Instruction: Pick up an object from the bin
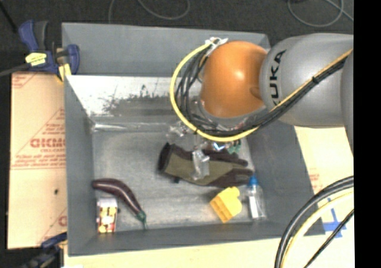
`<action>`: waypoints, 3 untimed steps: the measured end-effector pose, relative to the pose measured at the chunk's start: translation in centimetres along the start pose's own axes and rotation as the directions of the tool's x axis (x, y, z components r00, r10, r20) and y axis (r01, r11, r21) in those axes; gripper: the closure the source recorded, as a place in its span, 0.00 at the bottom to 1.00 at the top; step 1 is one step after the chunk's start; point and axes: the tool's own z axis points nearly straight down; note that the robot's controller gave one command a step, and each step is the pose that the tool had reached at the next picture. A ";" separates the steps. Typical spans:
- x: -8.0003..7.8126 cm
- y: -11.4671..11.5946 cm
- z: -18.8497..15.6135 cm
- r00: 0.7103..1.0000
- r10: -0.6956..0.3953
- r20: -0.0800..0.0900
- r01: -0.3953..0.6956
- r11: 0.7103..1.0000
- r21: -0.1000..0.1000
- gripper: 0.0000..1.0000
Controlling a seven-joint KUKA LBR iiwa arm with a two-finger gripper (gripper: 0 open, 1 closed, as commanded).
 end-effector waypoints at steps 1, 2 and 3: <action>-2.0 -2.1 3.4 1.000 0.012 0.002 -0.012 1.000 -0.002 0.00; -1.2 -2.5 5.3 0.972 -0.236 0.000 0.236 0.972 0.001 0.00; -1.0 -2.6 6.1 0.957 -0.290 0.001 0.290 0.957 -0.001 0.00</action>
Offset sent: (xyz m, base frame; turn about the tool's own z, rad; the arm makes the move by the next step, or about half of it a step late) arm 0.0110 -0.0217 -0.0636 -0.3350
